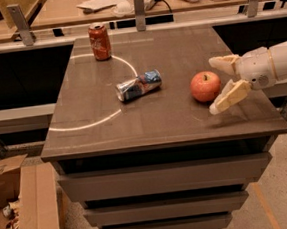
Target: Pick apple
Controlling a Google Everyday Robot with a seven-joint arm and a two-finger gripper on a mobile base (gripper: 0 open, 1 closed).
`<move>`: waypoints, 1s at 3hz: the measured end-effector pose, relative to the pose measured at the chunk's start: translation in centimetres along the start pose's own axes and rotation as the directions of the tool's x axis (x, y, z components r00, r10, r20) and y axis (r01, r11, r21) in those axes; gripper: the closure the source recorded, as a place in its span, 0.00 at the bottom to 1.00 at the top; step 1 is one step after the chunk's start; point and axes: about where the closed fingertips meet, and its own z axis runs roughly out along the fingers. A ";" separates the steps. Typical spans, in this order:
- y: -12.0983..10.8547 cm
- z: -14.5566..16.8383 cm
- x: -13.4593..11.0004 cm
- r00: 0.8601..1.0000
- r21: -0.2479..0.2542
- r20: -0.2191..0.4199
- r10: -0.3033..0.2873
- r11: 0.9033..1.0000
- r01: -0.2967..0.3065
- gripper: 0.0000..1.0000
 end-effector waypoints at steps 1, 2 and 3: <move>-0.5 0.9 0.0 1.000 -0.020 0.012 0.001 1.000 0.000 0.16; -0.6 1.4 -0.4 0.999 -0.043 0.035 -0.004 0.999 0.006 0.47; -0.6 1.4 -0.9 0.998 -0.048 0.060 0.005 0.999 -0.002 0.70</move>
Offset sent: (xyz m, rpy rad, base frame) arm 0.0122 0.0111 -0.0019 0.0324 -0.0007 0.0641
